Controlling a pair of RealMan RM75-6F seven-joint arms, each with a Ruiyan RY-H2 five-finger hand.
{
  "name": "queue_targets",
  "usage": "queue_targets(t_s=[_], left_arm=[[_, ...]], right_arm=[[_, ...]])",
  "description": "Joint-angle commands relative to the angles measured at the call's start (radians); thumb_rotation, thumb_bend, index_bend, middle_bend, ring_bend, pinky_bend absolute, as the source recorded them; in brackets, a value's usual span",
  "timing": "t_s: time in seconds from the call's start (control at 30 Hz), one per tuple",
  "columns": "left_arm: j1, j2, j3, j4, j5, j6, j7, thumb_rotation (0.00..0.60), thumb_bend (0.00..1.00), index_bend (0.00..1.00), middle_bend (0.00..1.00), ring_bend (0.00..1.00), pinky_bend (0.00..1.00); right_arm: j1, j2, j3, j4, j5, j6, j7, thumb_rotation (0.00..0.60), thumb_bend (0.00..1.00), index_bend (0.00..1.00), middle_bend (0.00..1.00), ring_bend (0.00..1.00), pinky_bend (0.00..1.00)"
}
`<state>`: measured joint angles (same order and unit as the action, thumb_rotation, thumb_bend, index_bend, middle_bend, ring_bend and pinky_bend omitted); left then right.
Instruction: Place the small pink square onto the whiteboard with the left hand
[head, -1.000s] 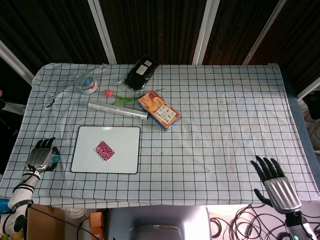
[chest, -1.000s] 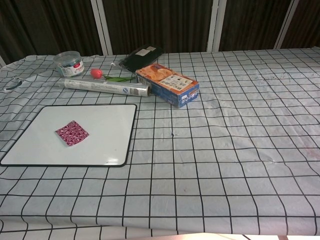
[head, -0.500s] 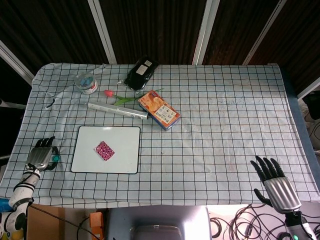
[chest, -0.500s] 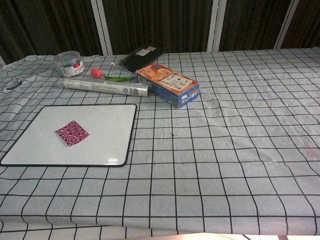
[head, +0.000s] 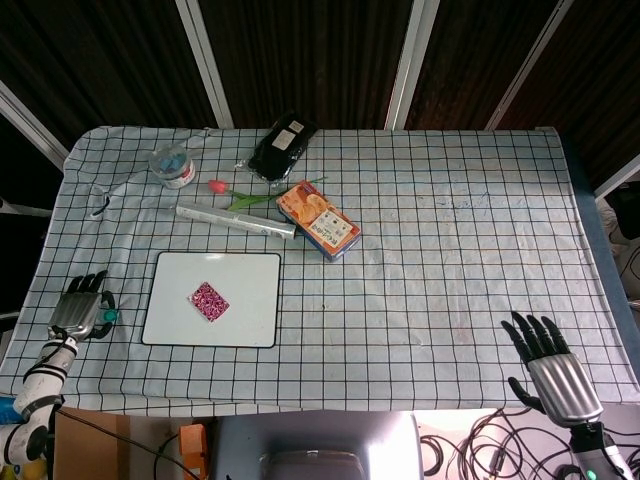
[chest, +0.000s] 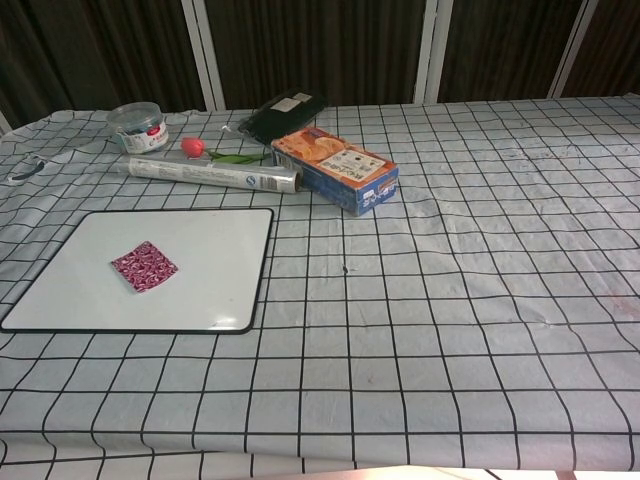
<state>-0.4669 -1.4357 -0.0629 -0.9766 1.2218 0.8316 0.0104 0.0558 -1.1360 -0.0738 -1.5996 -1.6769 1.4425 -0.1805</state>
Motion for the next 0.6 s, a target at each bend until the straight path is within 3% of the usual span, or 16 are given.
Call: queue_targets(t_s=[0.03, 0.2, 0.37, 0.6], left_arm=[[0.002, 0.020, -0.009, -0.027, 0.002, 0.018, 0.004, 0.600, 0.33, 0.53, 0.00, 0.00, 0.02], [0.000, 0.067, -0.036, -0.120, 0.005, 0.062, 0.003, 0.600, 0.33, 0.53, 0.00, 0.00, 0.02], [-0.023, 0.118, -0.071, -0.288, 0.024, 0.110, 0.026, 0.600, 0.33, 0.53, 0.00, 0.00, 0.02], [-0.093, 0.116, -0.106, -0.490, -0.012, 0.103, 0.195, 0.600, 0.33, 0.52, 0.00, 0.00, 0.00]], right_arm=[[0.000, 0.000, 0.000, 0.000, 0.000, 0.000, 0.000, 0.600, 0.25, 0.00, 0.00, 0.00, 0.05], [0.001, -0.001, -0.002, -0.001, -0.002, -0.003, -0.003, 0.600, 0.26, 0.00, 0.00, 0.00, 0.05], [0.004, -0.001, -0.002, -0.002, -0.005, -0.006, -0.005, 0.600, 0.25, 0.00, 0.00, 0.00, 0.05], [0.006, 0.002, -0.005, -0.002, -0.009, -0.007, 0.001, 0.600, 0.25, 0.00, 0.00, 0.00, 0.05]])
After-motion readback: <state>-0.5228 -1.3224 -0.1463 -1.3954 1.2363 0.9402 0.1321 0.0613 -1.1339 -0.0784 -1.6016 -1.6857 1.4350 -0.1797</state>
